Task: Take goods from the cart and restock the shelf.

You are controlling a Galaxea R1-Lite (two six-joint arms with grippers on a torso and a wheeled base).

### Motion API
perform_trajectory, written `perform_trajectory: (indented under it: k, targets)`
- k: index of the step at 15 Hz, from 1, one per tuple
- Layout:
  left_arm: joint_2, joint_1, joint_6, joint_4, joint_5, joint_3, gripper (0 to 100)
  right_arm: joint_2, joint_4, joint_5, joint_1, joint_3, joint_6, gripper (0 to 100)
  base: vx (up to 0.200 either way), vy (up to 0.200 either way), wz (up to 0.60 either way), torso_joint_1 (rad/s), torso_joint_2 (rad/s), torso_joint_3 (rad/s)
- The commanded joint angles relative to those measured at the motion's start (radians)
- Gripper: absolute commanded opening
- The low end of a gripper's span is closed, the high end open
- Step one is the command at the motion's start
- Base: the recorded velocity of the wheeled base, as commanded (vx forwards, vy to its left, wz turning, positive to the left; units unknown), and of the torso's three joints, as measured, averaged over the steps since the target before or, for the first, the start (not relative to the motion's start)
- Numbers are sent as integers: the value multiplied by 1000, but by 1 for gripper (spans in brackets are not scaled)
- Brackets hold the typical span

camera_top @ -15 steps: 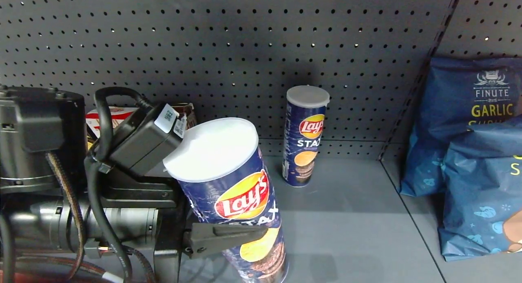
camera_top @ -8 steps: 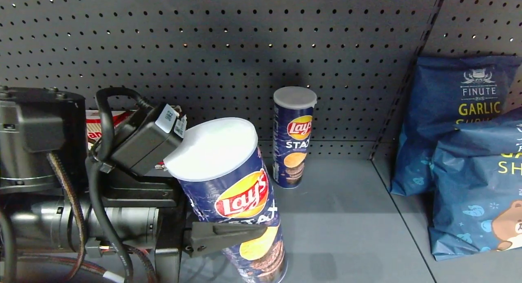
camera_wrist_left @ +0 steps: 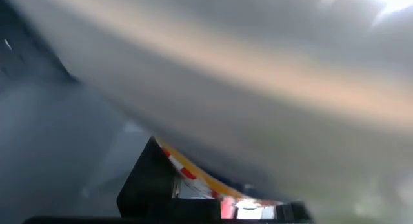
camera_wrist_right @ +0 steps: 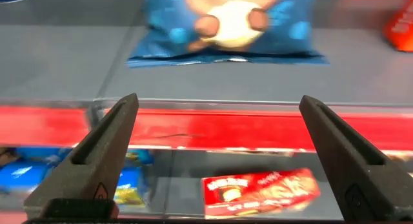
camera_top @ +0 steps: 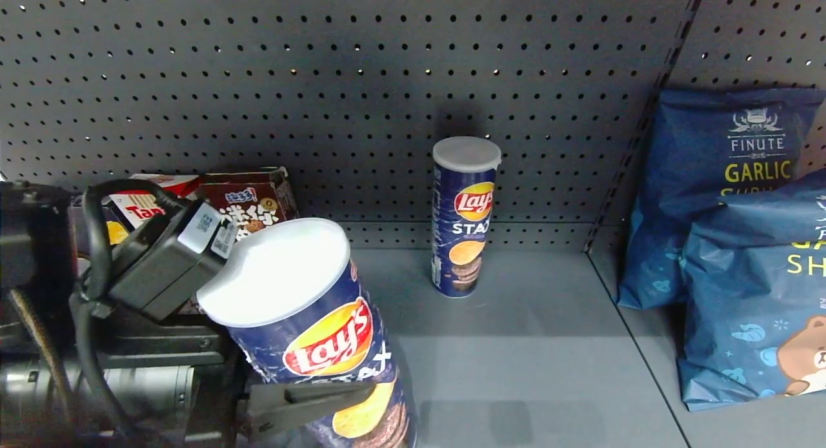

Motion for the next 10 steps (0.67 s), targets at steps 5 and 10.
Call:
perform_trajectory:
  k: [5, 10]
  targets:
    - [-57, 57, 1, -4, 0, 33, 0, 58, -27, 35, 11, -166, -26, 100, 0, 0, 0, 0, 0, 0]
    - [-17, 57, -1, -7, 17, -26, 0, 547, -50, 270, 144, -515, -108, 100, 0, 0, 0, 0, 0, 0]
